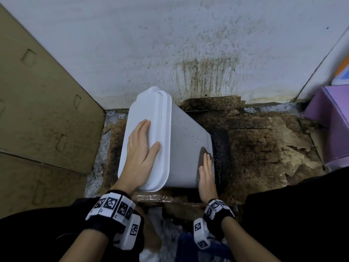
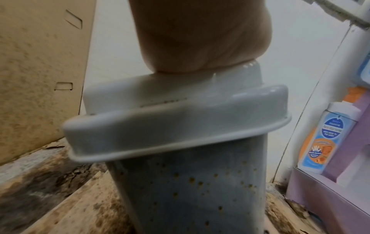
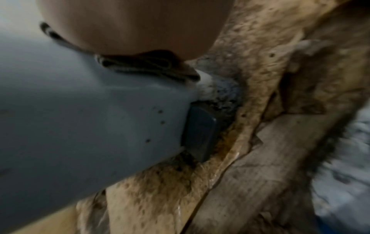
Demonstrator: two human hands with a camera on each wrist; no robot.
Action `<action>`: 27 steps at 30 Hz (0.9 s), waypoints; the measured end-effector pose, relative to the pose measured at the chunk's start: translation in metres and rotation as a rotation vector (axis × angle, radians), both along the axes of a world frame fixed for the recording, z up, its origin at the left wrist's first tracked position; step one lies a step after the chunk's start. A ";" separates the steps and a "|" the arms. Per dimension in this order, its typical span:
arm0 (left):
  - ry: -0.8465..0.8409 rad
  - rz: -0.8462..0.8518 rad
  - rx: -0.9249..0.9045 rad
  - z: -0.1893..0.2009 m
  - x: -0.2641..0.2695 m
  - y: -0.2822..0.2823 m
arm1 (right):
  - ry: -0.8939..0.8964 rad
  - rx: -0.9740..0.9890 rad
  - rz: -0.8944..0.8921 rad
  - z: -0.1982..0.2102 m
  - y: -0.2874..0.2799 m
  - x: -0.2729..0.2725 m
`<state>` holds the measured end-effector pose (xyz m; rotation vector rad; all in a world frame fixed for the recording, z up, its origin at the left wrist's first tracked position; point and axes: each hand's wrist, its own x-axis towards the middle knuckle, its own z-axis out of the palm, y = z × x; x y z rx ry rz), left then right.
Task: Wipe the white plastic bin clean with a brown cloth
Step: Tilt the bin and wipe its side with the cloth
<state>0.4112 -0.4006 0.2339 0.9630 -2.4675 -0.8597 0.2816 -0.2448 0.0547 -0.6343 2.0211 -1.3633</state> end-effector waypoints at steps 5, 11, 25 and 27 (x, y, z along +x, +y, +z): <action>-0.030 -0.018 -0.033 -0.001 0.000 0.000 | -0.182 0.116 -0.129 -0.004 -0.006 -0.009; -0.043 -0.016 -0.049 -0.002 -0.002 -0.001 | -0.158 0.055 -0.140 0.036 -0.025 0.016; -0.070 -0.027 -0.072 -0.006 0.005 -0.009 | 0.157 -0.210 0.395 0.110 -0.059 0.017; -0.069 -0.029 -0.057 -0.005 0.006 -0.009 | 0.215 -0.205 0.427 0.110 -0.074 0.004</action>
